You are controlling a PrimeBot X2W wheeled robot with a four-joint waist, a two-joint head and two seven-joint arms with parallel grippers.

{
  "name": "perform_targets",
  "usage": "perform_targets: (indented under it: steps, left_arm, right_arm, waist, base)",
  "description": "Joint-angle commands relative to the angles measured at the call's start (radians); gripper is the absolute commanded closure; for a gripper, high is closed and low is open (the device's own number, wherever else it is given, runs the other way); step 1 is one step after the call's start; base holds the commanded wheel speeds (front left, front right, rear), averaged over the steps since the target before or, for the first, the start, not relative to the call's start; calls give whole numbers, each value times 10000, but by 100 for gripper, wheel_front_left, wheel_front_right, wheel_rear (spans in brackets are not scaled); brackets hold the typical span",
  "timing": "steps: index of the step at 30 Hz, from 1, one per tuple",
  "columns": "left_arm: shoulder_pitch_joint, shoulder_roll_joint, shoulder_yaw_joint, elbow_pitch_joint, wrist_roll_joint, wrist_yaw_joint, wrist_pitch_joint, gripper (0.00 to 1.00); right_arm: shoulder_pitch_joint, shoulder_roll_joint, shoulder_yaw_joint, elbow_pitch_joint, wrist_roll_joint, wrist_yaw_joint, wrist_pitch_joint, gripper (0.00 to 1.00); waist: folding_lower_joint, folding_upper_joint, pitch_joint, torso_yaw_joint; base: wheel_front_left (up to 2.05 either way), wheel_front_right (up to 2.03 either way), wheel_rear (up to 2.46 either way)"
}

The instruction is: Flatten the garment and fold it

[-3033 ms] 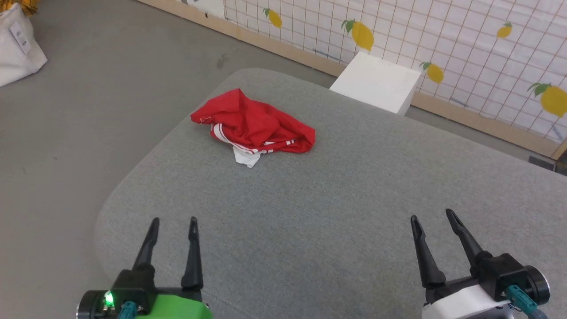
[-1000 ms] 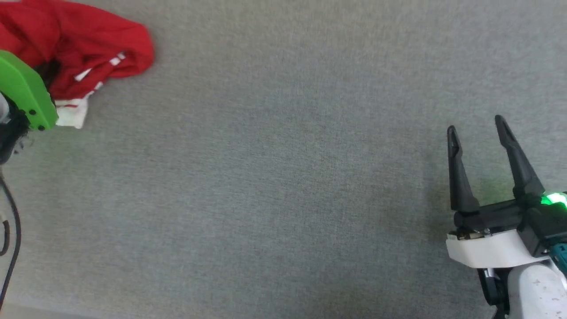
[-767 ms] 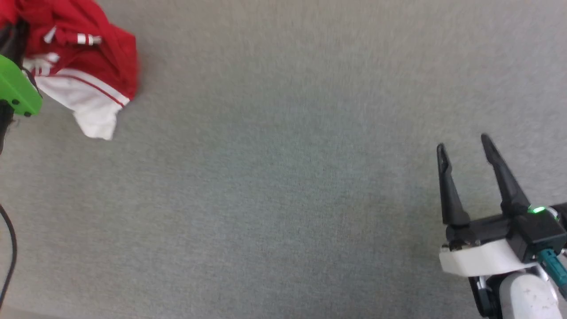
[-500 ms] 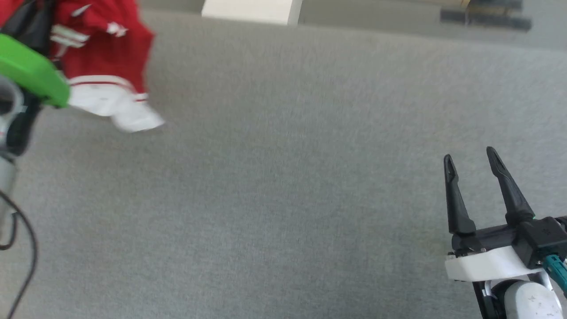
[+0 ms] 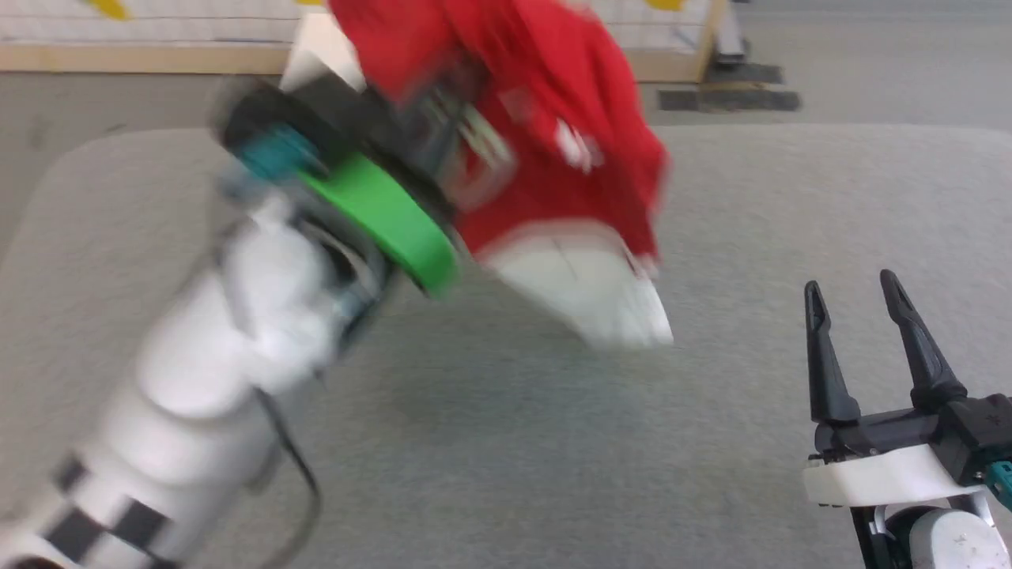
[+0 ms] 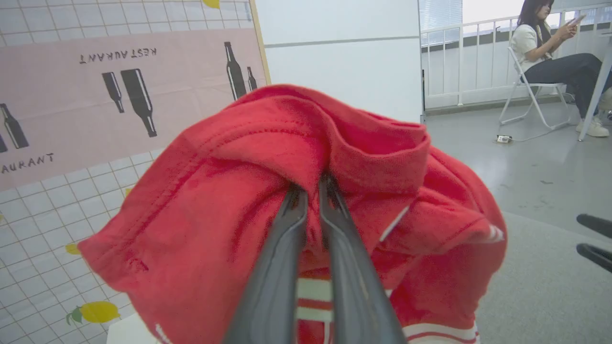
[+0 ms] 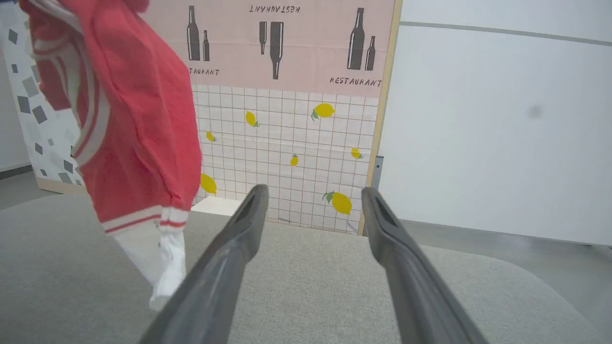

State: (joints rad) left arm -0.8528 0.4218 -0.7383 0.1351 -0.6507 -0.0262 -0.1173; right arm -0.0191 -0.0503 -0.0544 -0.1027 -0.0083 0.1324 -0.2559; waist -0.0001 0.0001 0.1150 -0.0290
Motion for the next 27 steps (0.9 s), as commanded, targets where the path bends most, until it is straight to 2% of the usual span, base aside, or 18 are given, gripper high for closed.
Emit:
perform_targets:
  steps: [1, 6, 10, 11, 15, 20, 24, 27]
  left_arm:
    - [471, -141, -370, 230, 174, -37, -30, 100]
    - [1609, -426, -2134, 1963, 605, -678, 232, 100]
    - [2007, -451, -3322, 3379, 865, -958, 319, 100]
    - [2004, -472, -3567, 3697, 879, -989, 379, 0]
    - [1827, -660, -3860, 4388, 794, -1025, 16, 0]
    - [1776, -774, -3580, 4547, 479, -1008, -824, 0]
    - [2004, -583, -2915, 4094, 199, -550, -1258, 0]
    - [2458, -158, -2182, 3376, -13, 9, -1399, 0]
  right_arm:
    - [29, 1, -30, -50, 77, -17, -59, 0]
    - [0, 1, 8, -65, 166, -17, -59, 0]
    - [-37, 1, 71, 32, 194, -17, -59, 0]
    - [-35, 1, 70, 76, 204, -17, -59, 0]
    - [25, 1, 84, 276, 139, -17, -59, 0]
    - [184, 1, 28, 477, 53, -17, -59, 0]
    - [440, 1, -71, 677, 27, -17, -59, 0]
    - [707, 1, -78, 841, 8, -17, -59, 0]
  waist:
    - [1, -1, 397, -788]
    - [1, -1, 799, -1088]
    - [1, -1, 940, -1069]
    - [1, -1, 941, -1015]
    - [1, -1, 728, -661]
    - [1, -1, 83, -101]
    - [1, -1, -539, 395]
    - [1, -1, -976, 753]
  base:
    - [0, 0, 0]
    - [0, 0, 0]
    - [0, 0, 0]
    - [0, 0, 0]
    - [0, 0, 0]
    - [0, 0, 0]
    - [0, 0, 0]
    - [0, 0, 0]
